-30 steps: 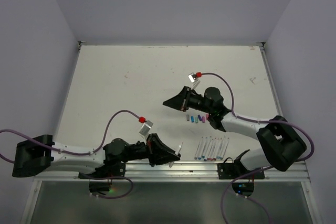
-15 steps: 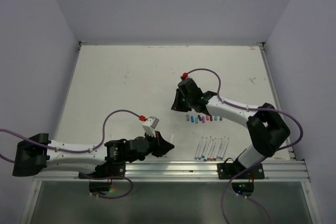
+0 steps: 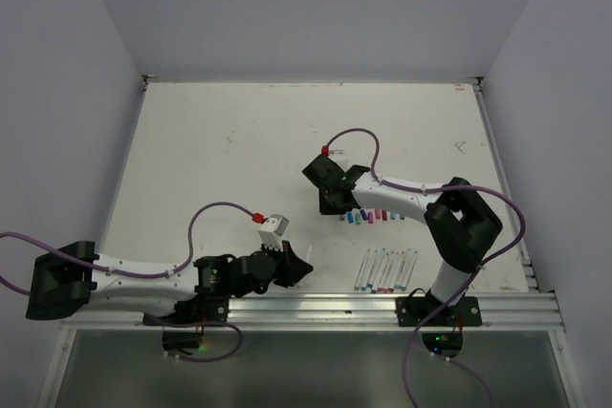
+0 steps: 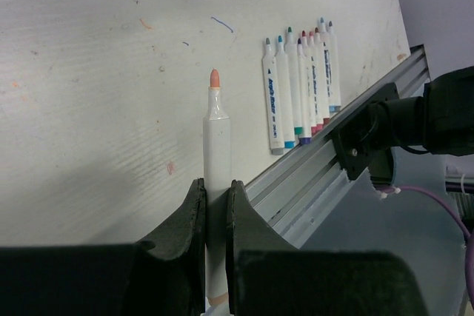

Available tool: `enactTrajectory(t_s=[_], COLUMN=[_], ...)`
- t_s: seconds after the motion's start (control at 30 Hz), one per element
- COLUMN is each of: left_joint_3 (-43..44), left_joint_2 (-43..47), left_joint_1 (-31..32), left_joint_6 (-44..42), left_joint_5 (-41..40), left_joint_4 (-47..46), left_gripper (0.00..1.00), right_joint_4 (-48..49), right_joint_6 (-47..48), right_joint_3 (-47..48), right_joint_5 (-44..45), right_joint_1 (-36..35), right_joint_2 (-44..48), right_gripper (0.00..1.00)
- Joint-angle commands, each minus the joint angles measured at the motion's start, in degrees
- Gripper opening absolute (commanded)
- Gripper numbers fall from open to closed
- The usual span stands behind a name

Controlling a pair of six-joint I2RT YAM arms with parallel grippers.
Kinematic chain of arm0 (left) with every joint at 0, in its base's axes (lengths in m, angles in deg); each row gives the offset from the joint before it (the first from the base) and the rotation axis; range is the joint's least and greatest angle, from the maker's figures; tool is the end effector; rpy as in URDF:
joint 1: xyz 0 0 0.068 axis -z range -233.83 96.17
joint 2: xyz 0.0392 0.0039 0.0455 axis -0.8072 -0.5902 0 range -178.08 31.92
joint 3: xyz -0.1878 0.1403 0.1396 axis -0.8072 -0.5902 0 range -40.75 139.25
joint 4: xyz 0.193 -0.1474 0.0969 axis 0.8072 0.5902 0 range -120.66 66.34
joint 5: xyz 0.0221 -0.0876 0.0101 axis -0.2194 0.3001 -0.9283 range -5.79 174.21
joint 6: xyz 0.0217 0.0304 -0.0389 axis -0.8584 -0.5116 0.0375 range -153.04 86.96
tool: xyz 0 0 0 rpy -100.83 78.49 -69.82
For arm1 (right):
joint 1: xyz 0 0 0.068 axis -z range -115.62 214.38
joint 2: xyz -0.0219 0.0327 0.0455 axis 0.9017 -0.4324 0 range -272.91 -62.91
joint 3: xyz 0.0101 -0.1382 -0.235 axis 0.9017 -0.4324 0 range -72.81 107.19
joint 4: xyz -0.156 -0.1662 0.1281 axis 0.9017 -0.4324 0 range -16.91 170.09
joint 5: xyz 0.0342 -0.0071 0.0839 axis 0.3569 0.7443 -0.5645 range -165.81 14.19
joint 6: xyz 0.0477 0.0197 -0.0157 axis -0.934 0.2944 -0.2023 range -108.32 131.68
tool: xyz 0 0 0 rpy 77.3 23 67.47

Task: Open the pen caps

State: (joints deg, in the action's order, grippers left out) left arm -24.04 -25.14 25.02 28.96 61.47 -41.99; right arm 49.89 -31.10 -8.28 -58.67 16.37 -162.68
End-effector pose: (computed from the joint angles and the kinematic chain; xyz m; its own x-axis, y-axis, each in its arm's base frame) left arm 0.0514 -0.1891 0.1704 -0.7852 -0.2269 -0.5762 0.3113 0.6597 -0.6840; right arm 0.2382 0.2489 0.1830 -0.8733 0.0000 -0.4872 -0.0478 0.9952 0.0856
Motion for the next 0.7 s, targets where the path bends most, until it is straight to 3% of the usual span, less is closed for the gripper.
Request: enactTrajectory(t_s=[0.0, 0.5, 0.67], left_joint_3=[0.3, -0.8, -0.3], left_joint_2=[-0.9, 0.6, -0.8], left_joint_1=[0.3, 0.3, 0.3], left_joint_6=[0.5, 0.8, 0.5], left_joint_5=[-1.1, -0.9, -0.1], left_joint_4=[-1.8, -1.7, -2.6], left_gripper=[0.0, 0.0, 0.0], right_joint_4=[-3.4, -3.7, -3.6], right_joint_6=[0.3, 0.4, 0.5], right_joint_3=[2.6, 3.5, 3.2], right_joint_5=[5.3, 5.0, 4.6], right_joint_1=[-0.4, -0.4, -0.4], right_joint_2=[-1.7, -5.1, -5.8], right_gripper=[0.01, 0.23, 0.36])
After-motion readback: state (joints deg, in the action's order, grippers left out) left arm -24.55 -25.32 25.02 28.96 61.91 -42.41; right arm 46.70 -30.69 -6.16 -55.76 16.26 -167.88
